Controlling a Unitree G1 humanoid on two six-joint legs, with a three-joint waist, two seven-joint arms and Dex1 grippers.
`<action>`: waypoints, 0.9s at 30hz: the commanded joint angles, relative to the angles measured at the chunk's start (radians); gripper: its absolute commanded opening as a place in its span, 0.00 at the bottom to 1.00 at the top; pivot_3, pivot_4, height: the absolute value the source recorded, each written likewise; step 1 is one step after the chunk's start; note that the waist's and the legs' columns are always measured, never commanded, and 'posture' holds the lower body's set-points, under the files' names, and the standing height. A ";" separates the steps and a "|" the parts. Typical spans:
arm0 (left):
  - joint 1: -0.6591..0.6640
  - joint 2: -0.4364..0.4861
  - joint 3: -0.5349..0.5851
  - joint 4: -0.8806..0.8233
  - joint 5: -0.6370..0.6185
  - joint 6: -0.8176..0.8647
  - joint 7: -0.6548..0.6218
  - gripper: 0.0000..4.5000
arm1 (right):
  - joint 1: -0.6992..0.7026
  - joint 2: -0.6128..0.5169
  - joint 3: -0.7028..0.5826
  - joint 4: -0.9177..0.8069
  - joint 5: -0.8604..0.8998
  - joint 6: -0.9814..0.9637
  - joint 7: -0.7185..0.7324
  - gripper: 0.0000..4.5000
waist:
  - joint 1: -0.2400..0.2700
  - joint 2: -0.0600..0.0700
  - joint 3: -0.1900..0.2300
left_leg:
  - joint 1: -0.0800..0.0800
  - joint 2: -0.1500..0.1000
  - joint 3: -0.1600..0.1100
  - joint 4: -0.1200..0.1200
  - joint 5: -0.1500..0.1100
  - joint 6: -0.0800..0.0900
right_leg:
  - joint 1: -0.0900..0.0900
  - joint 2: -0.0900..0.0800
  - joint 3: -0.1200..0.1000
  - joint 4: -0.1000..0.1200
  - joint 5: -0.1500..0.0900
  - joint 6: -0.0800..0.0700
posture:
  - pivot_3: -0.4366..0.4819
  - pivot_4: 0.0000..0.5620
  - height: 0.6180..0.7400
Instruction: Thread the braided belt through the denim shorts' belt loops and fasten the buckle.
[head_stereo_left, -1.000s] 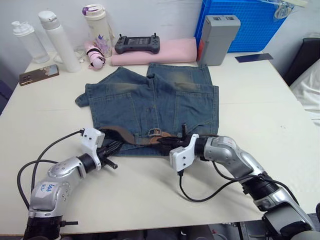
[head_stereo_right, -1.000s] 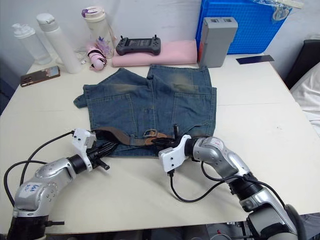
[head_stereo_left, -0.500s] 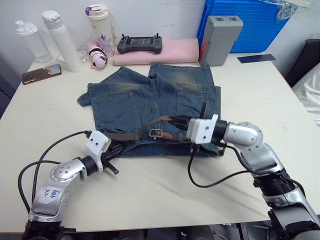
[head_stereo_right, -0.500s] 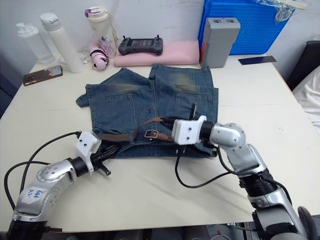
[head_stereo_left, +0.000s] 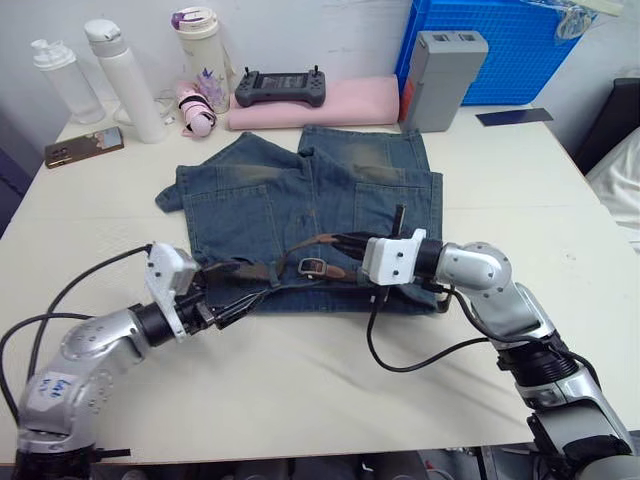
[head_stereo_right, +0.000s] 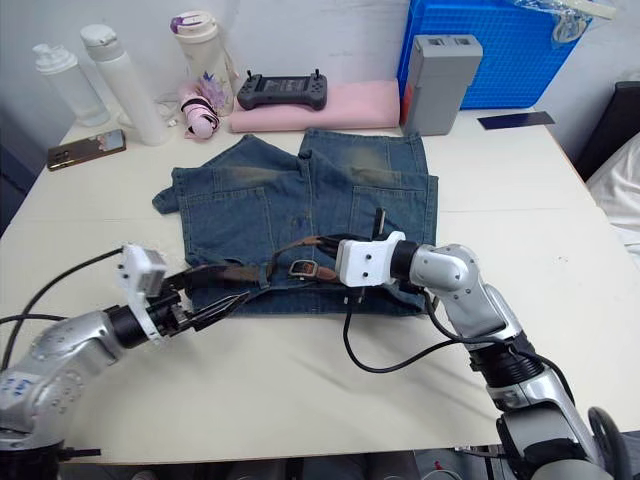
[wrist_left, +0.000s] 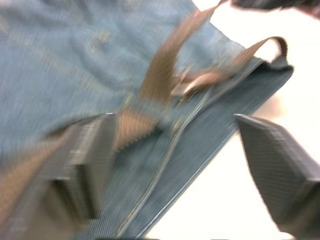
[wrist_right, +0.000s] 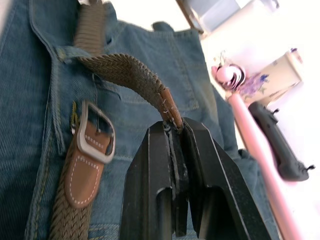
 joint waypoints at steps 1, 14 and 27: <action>-0.024 0.012 0.020 -0.023 -0.009 -0.022 0.004 0.93 | -0.013 0.017 0.002 0.011 -0.009 -0.037 -0.016 0.00 | 0.001 0.000 0.000 | 0.000 0.000 0.000 0.000 0.000 0.000 | 0.000 0.000 0.000 0.000 0.000 0.000 | 0.48 0.27 1.00; -0.180 -0.106 -0.248 0.190 0.434 -0.406 0.109 0.93 | -0.022 0.048 0.002 -0.002 0.000 -0.039 -0.006 0.00 | 0.001 0.000 0.000 | 0.000 0.000 0.009 0.000 0.000 0.000 | 0.000 0.001 -0.001 0.000 0.000 0.000 | 0.48 0.27 1.00; -0.218 -0.165 -0.288 0.227 0.447 -0.430 0.075 0.66 | -0.010 0.047 0.000 -0.041 0.003 -0.010 -0.004 0.00 | 0.001 0.000 0.000 | 0.000 0.000 0.009 0.000 0.000 0.000 | 0.000 0.001 -0.001 0.000 0.000 0.000 | 0.48 0.27 1.00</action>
